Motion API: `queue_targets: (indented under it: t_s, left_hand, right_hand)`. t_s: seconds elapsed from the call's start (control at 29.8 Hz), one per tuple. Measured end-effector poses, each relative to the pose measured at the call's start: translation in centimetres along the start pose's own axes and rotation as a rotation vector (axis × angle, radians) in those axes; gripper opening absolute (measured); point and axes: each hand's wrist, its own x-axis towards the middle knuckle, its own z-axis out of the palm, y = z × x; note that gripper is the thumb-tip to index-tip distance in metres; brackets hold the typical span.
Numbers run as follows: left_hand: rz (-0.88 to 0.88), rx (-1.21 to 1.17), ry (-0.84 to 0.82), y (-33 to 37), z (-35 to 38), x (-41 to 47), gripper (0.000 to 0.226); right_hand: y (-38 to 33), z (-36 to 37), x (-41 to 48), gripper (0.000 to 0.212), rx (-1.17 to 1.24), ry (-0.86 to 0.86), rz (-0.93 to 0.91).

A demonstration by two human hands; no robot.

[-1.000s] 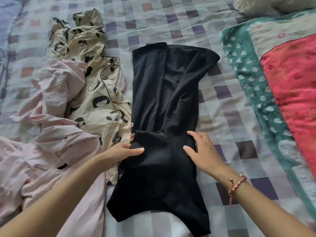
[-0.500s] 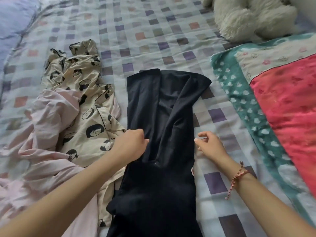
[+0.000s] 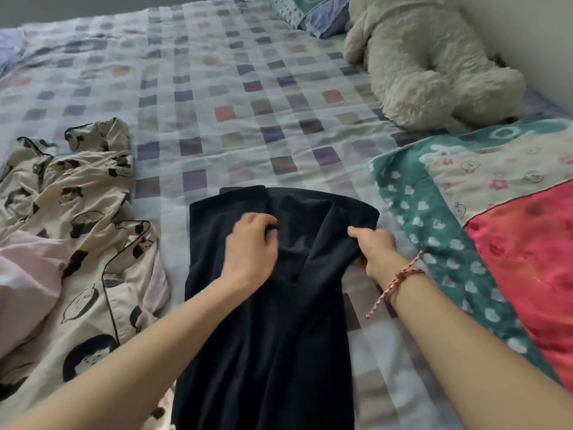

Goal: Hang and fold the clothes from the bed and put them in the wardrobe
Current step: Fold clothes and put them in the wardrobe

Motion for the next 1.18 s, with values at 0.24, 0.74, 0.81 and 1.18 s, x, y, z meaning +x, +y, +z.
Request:
queue_targets:
  t_s: [0.24,0.74,0.81,1.18]
  left_hand:
    - [0.025,0.126,-0.014,-4.2,-2.5,5.9,0.034]
    - [-0.025,0.455,-0.450,-6.2,-3.7,11.8,0.057]
    - [-0.039,0.508,-0.536,-6.1,-3.6,12.6,0.055]
    - [-0.018,0.455,-0.446,-6.2,-3.1,12.5,0.047]
  right_hand:
    - [-5.8,1.4,-3.2,0.023,-0.540,0.390,-0.809]
    - [-4.6,4.0,3.7,0.049,-0.984,-0.427,-0.482]
    - [-4.9,4.4,3.9,0.022,-0.894,-0.537,-0.485]
    - [-3.3,6.8,4.8,0.038,-0.860,-0.288,-0.586]
